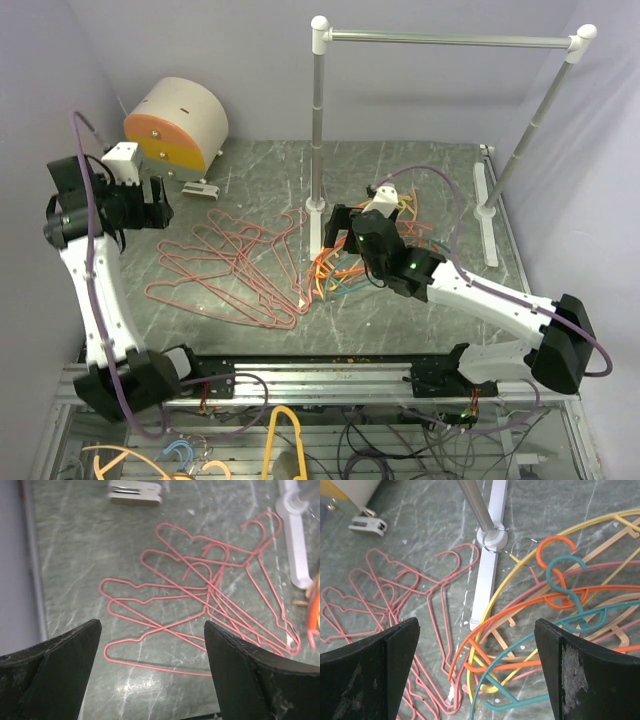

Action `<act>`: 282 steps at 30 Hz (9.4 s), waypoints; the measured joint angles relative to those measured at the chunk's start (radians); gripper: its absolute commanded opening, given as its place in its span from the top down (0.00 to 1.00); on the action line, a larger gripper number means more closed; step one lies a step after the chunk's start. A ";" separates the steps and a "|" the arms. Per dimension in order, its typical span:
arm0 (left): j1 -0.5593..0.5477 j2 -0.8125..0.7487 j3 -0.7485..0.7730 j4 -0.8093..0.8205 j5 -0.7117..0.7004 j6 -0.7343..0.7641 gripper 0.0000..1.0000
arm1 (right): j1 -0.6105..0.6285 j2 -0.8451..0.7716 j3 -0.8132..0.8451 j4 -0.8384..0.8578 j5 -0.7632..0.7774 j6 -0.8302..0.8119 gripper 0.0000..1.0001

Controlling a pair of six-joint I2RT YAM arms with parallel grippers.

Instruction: Organize the hangers

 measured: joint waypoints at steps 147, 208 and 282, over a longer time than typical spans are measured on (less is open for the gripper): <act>-0.493 0.027 -0.021 -0.052 0.137 0.084 0.05 | -1.024 0.215 0.053 1.620 -1.519 1.442 1.00; -0.493 0.065 -0.032 -0.122 0.234 0.165 0.05 | -1.026 -0.580 -0.117 0.306 -1.301 0.386 0.01; -0.493 0.055 -0.044 -0.254 0.275 0.255 0.20 | -0.091 0.576 0.297 -0.195 -0.286 0.270 0.69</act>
